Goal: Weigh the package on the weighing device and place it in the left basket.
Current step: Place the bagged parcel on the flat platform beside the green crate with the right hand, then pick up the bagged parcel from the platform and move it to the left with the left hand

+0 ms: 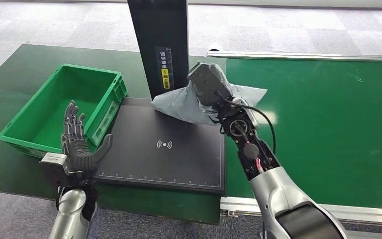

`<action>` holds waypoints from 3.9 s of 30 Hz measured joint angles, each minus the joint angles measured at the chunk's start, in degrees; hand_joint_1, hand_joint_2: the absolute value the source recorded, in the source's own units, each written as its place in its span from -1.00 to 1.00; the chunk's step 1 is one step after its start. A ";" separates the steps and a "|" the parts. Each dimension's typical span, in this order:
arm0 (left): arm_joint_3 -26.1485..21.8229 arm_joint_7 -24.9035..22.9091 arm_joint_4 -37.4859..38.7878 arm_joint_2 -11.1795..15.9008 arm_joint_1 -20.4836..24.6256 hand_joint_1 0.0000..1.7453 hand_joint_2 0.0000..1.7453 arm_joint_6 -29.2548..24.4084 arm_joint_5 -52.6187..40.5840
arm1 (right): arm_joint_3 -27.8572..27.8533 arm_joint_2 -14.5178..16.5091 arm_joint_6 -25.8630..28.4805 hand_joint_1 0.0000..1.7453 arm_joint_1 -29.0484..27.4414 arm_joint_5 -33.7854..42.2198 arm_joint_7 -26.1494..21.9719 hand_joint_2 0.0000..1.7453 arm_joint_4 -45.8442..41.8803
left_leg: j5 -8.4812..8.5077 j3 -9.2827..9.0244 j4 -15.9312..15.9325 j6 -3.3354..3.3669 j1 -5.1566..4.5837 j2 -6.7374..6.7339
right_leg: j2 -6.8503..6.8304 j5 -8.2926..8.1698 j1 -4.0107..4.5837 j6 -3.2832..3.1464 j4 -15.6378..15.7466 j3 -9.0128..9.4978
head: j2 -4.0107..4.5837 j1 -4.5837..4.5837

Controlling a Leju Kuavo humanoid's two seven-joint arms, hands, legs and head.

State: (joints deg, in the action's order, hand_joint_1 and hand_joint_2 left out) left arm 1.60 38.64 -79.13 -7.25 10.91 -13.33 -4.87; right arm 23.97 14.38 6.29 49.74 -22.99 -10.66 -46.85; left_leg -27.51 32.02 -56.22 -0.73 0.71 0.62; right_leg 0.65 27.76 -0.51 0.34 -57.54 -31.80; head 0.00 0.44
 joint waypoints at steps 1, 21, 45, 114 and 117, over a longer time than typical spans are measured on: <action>-0.36 0.00 0.13 0.16 0.40 -1.00 1.00 -0.13 0.13 | 0.43 0.95 -0.28 1.00 0.50 0.44 0.18 1.00 1.89 | 0.00 0.01 0.00 0.00 0.00 0.00 | 0.00 0.00 0.00 0.00 0.00 -0.01 | 0.00 0.01; -2.58 0.00 1.34 1.13 2.08 -1.00 1.00 -0.37 0.57 | 5.69 5.76 -0.18 1.00 3.37 4.32 0.95 1.00 12.99 | 0.00 0.00 -0.01 0.00 0.00 0.01 | 0.00 0.00 0.00 0.00 0.00 -0.03 | 0.00 0.02; -3.26 0.97 3.25 1.48 3.37 -1.00 1.00 1.21 -5.89 | 3.46 0.41 -11.54 -1.00 -3.73 33.32 -11.15 1.00 0.27 | 0.00 0.01 -0.02 -0.01 -0.01 0.02 | -0.02 -0.01 -0.01 0.00 0.01 -0.05 | 0.01 0.02; 31.93 -12.98 40.37 1.98 21.13 1.00 1.00 -15.65 -47.34 | -12.80 -8.53 -10.48 -1.00 -35.79 26.77 -14.04 1.00 -28.38 | 0.08 -0.20 -0.01 0.01 -0.07 0.25 | -0.29 -0.04 -0.06 -0.01 0.06 0.24 | 0.00 0.01; 31.72 -12.98 40.14 2.09 21.05 1.00 1.00 -15.66 -47.33 | -12.84 -8.56 -10.48 -1.00 -35.81 26.77 -14.04 1.00 -28.41 | 0.08 -0.17 -0.01 0.01 -0.07 0.25 | -0.29 -0.04 -0.06 -0.01 0.06 0.21 | 0.00 0.00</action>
State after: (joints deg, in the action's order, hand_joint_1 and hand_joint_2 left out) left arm 33.32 25.66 -38.99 -5.16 31.97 -28.99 -52.20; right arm 11.13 5.82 -4.20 13.94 3.78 -24.70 -75.25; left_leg -27.43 31.84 -56.23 -0.73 0.64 0.87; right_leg 0.37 27.72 -0.57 0.33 -57.48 -31.59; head 0.00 0.44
